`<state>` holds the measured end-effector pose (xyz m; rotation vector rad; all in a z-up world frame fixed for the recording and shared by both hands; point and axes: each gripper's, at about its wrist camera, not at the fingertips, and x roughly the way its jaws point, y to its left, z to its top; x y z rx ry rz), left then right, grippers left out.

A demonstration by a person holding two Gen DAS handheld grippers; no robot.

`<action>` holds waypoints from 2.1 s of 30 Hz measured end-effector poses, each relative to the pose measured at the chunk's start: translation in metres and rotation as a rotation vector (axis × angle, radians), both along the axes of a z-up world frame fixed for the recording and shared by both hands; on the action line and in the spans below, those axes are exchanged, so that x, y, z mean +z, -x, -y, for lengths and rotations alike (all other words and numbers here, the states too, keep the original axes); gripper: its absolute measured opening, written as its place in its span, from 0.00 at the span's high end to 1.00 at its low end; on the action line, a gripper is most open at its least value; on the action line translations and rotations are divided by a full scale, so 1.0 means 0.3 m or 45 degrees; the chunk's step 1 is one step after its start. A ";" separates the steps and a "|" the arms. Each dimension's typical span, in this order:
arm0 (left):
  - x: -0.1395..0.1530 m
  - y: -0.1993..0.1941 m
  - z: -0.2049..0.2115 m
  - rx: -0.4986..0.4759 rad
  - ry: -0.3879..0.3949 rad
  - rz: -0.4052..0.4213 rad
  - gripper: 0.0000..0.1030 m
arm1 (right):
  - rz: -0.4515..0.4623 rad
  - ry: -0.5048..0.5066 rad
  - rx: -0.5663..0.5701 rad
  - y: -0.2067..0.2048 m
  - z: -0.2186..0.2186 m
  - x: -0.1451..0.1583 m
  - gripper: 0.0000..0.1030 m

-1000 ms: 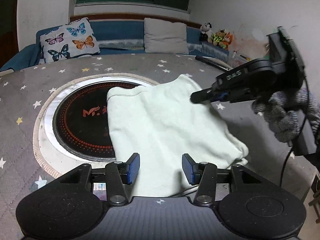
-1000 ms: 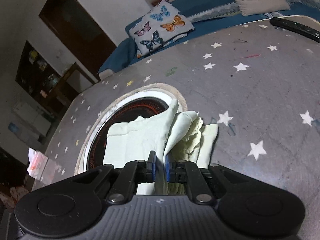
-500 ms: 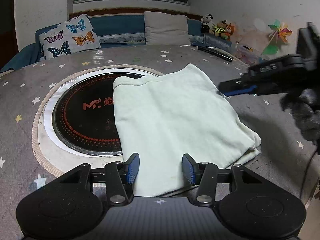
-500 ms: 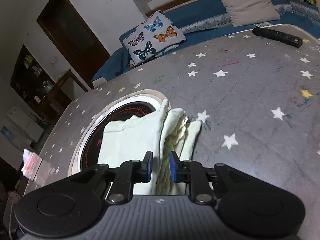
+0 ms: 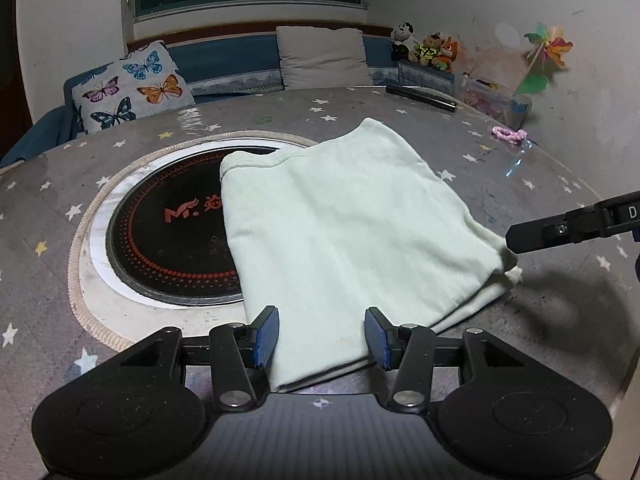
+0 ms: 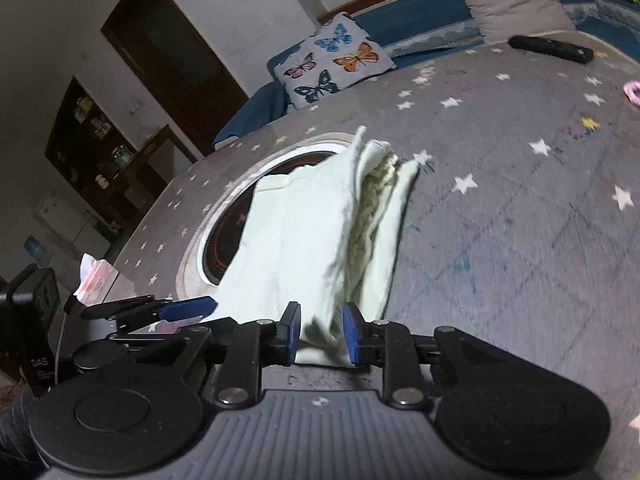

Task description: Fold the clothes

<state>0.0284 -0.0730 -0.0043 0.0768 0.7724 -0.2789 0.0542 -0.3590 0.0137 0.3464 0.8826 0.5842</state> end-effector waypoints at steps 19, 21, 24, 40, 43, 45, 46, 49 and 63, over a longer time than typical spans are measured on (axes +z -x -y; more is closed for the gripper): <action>0.015 -0.015 -0.023 0.001 -0.028 0.012 0.50 | 0.136 0.101 -0.066 0.049 0.017 0.037 0.94; 0.026 -0.019 -0.014 -0.004 -0.025 0.033 0.50 | 0.188 0.118 -0.040 0.020 -0.018 0.072 0.93; 0.038 -0.033 0.003 -0.015 -0.021 0.044 0.50 | 0.249 0.153 -0.008 -0.050 -0.088 0.098 0.90; 0.058 -0.179 -0.018 0.020 -0.053 0.065 0.50 | 0.211 0.323 -0.068 -0.352 -0.196 -0.052 0.89; 0.064 -0.235 -0.026 0.045 -0.057 0.069 0.50 | 0.250 0.335 -0.077 -0.332 -0.181 -0.029 0.89; 0.068 -0.277 -0.027 0.059 -0.054 0.069 0.50 | 0.290 0.331 -0.077 -0.322 -0.181 -0.005 0.88; 0.069 -0.300 -0.028 0.065 -0.055 0.072 0.51 | 0.305 0.320 -0.073 -0.324 -0.183 0.007 0.88; 0.071 -0.363 -0.026 0.082 -0.056 0.081 0.51 | 0.343 0.290 -0.057 -0.352 -0.202 0.036 0.86; -0.029 -0.563 -0.096 0.207 0.007 -0.042 0.48 | 0.261 0.285 -0.041 -0.443 -0.198 -0.055 0.85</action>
